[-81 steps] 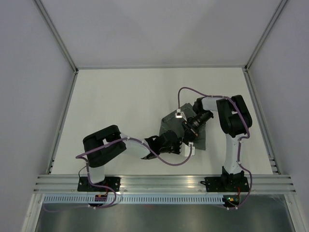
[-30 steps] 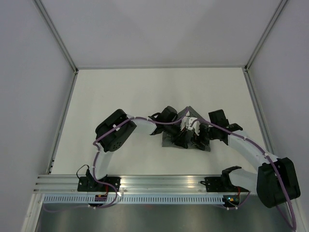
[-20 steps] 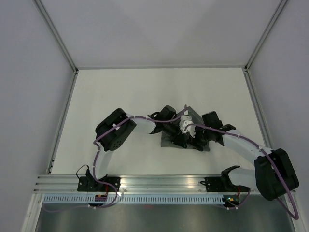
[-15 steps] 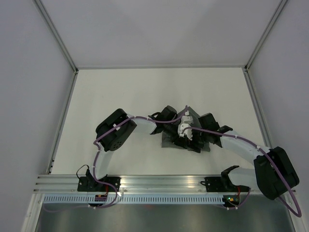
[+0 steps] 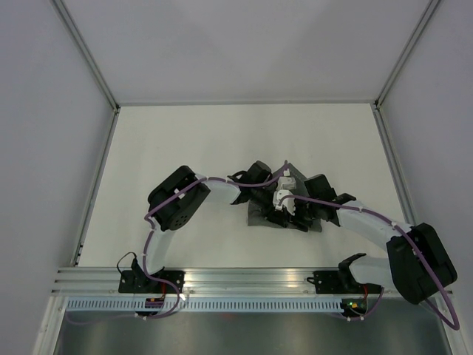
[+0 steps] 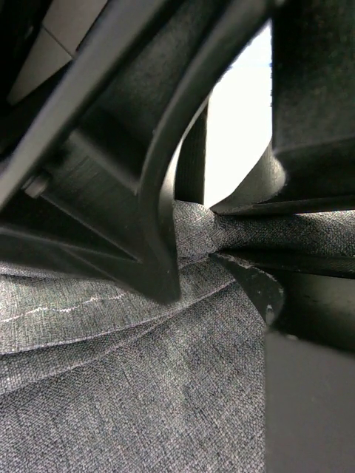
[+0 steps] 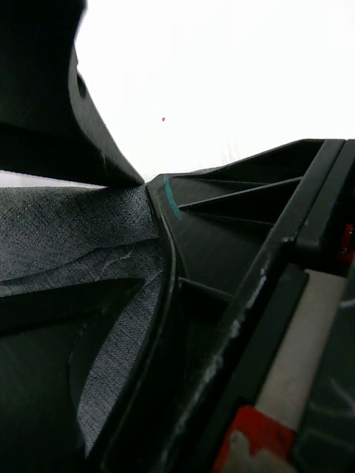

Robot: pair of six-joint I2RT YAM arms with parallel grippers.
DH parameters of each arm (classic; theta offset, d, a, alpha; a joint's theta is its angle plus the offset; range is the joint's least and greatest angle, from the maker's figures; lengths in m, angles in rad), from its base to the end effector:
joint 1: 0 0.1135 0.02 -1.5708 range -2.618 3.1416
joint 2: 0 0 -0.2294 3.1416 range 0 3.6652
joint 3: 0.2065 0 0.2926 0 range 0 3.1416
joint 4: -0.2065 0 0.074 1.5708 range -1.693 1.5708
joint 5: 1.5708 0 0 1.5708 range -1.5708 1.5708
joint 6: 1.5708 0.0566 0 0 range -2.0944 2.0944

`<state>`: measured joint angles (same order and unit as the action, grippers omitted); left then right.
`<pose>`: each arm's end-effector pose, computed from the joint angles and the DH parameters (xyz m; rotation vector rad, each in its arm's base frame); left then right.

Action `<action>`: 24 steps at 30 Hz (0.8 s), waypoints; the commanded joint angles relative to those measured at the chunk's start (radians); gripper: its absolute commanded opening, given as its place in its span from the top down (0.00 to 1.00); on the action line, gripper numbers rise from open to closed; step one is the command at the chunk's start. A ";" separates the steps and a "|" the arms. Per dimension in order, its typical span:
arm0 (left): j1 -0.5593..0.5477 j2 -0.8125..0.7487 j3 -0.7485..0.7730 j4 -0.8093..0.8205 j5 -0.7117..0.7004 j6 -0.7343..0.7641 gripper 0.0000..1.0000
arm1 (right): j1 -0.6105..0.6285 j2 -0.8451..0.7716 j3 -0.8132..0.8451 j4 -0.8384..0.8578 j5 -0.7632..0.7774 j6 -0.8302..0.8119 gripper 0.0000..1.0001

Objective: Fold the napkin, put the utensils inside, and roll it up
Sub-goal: Roll the napkin with the utensil

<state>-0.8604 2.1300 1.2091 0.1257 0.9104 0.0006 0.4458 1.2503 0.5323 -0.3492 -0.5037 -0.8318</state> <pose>0.2523 -0.3619 0.0386 1.4397 1.9836 -1.4786 0.2251 0.1378 0.0798 -1.6305 1.9167 0.5102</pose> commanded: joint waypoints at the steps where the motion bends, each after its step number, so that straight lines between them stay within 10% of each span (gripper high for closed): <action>1: -0.011 0.080 -0.016 -0.120 -0.084 0.010 0.94 | 0.007 0.023 -0.009 0.035 -0.032 -0.001 0.49; 13: 0.020 0.051 -0.029 -0.048 -0.068 -0.117 0.68 | 0.007 0.035 -0.034 0.042 -0.029 0.000 0.83; 24: 0.078 -0.110 -0.206 0.291 -0.063 -0.300 0.57 | 0.004 0.084 0.008 -0.019 -0.056 -0.023 0.87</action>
<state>-0.8005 2.0686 1.0515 0.3485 0.9051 -0.2226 0.4496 1.2972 0.5335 -0.3325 -0.5526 -0.8268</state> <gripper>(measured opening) 0.425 0.308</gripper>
